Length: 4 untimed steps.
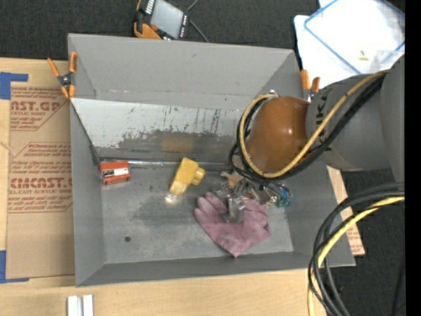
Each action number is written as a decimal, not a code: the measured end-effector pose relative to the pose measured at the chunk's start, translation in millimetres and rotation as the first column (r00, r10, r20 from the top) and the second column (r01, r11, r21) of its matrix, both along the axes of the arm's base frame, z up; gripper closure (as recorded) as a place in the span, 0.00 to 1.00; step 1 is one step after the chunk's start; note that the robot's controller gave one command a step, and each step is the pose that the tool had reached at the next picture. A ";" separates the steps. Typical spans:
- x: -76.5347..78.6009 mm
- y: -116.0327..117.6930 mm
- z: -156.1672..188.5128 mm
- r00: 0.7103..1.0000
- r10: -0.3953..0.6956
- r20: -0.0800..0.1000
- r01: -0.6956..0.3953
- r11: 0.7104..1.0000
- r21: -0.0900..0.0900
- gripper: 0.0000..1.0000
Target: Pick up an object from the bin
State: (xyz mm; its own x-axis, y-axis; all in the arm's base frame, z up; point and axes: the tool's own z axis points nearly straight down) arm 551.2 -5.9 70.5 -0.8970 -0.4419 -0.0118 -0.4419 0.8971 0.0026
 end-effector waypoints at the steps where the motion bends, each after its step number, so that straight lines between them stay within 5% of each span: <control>1: -1.7 8.7 45.7 1.000 0.025 0.005 -0.025 1.000 0.001 1.00; 2: 7.4 9.3 132.3 1.000 0.022 0.005 -0.022 1.000 0.000 1.00; 3: 6.7 12.1 100.5 1.000 0.026 0.013 -0.026 1.000 0.001 1.00; 4: 38.6 -49.3 95.2 0.983 0.184 0.023 -0.184 0.983 -0.006 1.00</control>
Offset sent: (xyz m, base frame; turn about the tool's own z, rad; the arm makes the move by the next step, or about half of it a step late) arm 0.0059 0.0080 0.1286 -0.0227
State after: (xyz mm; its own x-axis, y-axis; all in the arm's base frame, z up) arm 589.7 -55.2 165.6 -0.8000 -0.5993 -0.0299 -0.5991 0.8005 -0.0134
